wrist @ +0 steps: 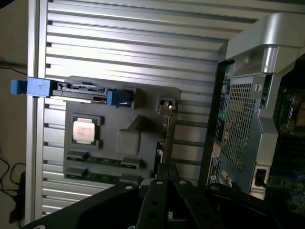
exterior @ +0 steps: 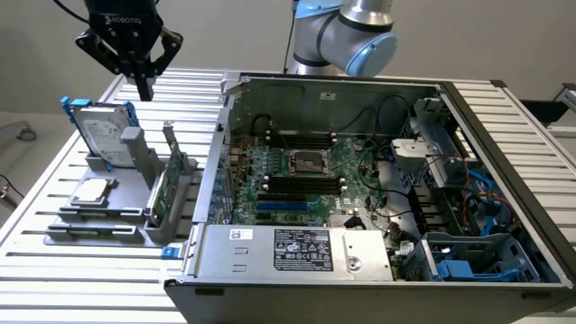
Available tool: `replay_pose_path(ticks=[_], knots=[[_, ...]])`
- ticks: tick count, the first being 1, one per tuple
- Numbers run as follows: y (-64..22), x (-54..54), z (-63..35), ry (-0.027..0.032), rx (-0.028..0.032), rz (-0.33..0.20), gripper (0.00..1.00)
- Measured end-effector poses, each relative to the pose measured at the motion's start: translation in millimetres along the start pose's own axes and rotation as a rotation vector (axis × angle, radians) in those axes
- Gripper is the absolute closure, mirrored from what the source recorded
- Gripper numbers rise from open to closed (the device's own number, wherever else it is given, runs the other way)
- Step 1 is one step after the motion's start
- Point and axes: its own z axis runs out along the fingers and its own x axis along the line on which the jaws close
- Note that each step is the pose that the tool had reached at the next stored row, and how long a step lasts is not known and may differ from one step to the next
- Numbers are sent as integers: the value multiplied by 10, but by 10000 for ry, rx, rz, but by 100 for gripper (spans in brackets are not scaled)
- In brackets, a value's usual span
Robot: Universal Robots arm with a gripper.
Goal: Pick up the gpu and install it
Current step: 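Pick up the gpu and move the gpu toward the slot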
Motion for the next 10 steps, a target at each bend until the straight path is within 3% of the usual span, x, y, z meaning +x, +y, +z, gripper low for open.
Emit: replay_pose_path(ticks=[9,10], knots=[[1,0,0,-7,5,-115,88],[2,0,0,-7,5,-127,83]])
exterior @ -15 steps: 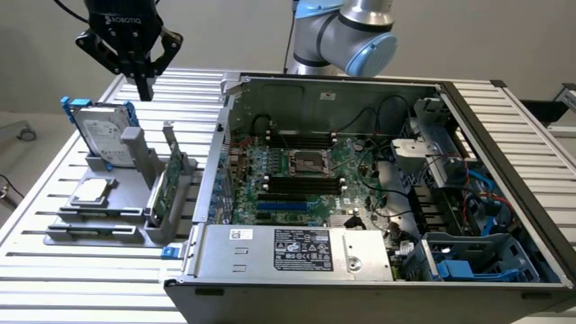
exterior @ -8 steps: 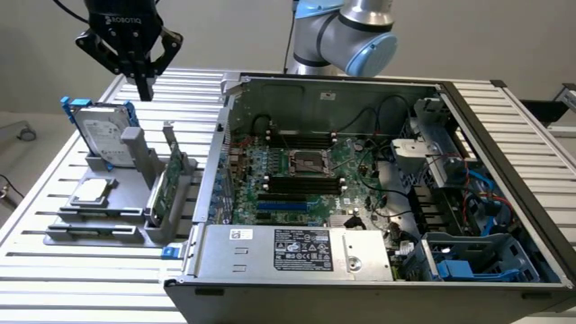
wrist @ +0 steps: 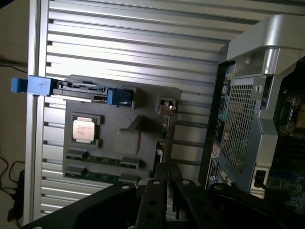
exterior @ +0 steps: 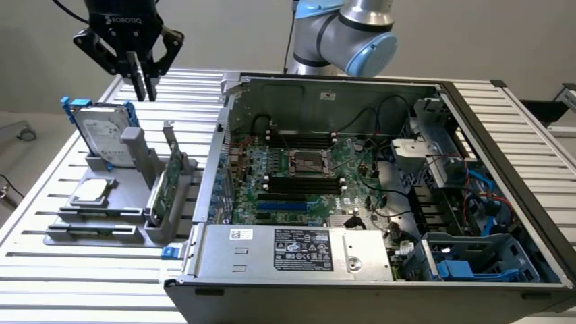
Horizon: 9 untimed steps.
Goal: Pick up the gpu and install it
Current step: 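Pick up the gpu and move the gpu toward the slot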
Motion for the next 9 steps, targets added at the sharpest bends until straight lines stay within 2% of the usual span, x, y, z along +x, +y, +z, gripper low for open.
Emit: replay_pose_path(ticks=[2,4,5,9], knots=[[1,2,0,-1,0,-25,70],[3,9,16,-3,7,-36,70],[1,13,33,-1,8,-33,64],[-25,20,109,6,1,156,64]])
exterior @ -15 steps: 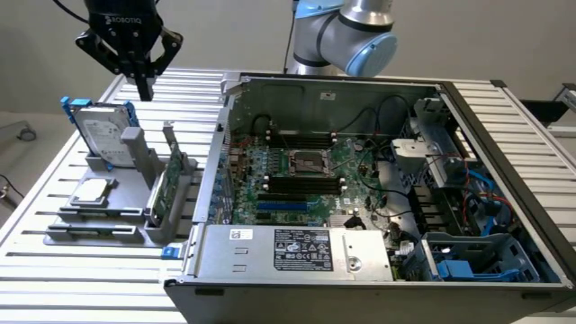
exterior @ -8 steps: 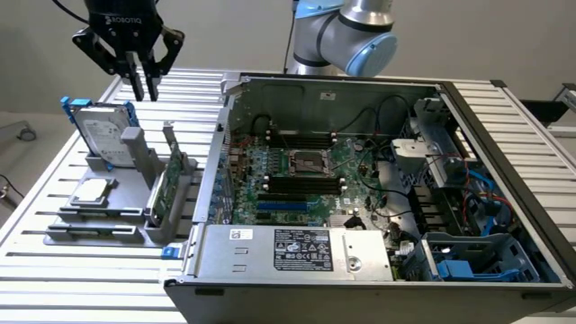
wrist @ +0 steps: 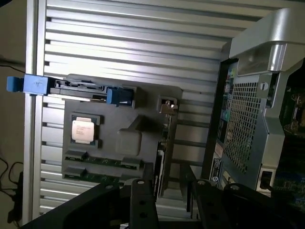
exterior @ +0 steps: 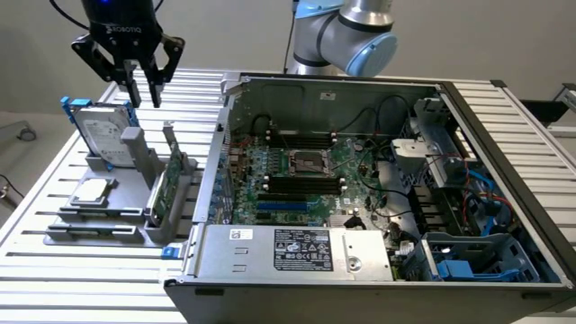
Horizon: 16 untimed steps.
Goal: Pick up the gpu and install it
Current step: 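Pick up the gpu and move the gpu toward the slot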
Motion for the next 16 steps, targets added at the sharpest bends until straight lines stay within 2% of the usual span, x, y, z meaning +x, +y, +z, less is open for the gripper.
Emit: replay_pose_path(ticks=[6,16], knots=[[-46,13,111,13,-9,240,64],[-159,19,301,16,-10,286,64]])
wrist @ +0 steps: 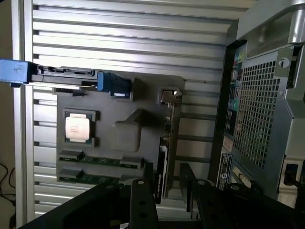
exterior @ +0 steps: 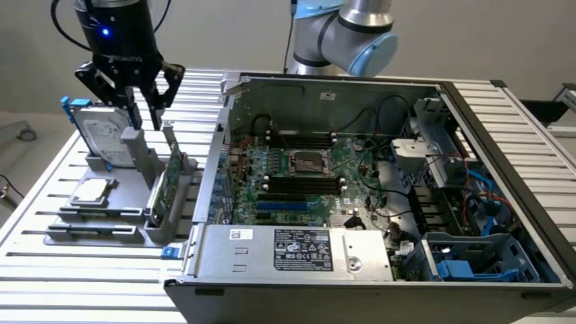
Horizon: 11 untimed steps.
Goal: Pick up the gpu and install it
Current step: 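Pick up the gpu and move the gpu toward the slot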
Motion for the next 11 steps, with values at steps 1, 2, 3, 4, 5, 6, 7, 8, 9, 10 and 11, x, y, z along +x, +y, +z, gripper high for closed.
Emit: replay_pose_path(ticks=[1,2,3,4,5,6,7,8,9,10,11], knots=[[-11,0,19,0,-1,2,64],[-22,0,37,-1,-1,3,64],[-33,0,56,1,0,5,64],[-45,1,75,1,0,7,64],[-56,1,93,1,0,9,64],[-67,1,112,1,0,10,64],[-78,2,131,0,-1,13,64],[-90,2,151,1,-1,16,64],[-102,2,170,1,-1,21,64],[-113,2,189,1,-1,27,64],[-124,3,207,2,-1,33,64]])
